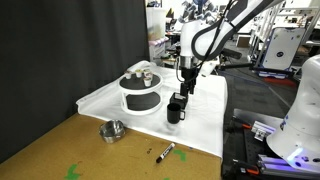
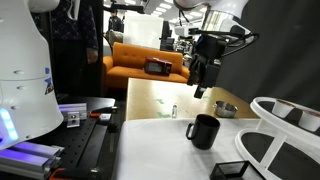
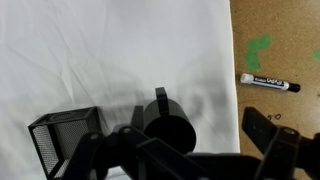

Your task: Move the black mug to the left

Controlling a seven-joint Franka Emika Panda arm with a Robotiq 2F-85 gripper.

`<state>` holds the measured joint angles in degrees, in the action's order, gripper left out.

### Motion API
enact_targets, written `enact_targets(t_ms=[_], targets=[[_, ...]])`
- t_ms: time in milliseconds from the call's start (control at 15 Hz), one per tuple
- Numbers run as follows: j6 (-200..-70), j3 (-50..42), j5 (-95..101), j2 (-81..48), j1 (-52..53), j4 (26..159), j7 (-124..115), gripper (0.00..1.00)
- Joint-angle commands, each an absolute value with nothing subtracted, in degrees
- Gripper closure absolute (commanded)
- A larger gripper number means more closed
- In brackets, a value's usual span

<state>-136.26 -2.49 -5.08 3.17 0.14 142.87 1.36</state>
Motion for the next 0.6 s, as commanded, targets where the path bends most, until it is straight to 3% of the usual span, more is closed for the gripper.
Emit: enact_targets(t_ms=[0,533], targets=[[-136.1,-2.1,-5.1,3.2,-0.3,142.7,1.4,0.00],[-144.1,-2.0,-8.1,-1.6,-0.3,143.0,2.9,0.00]])
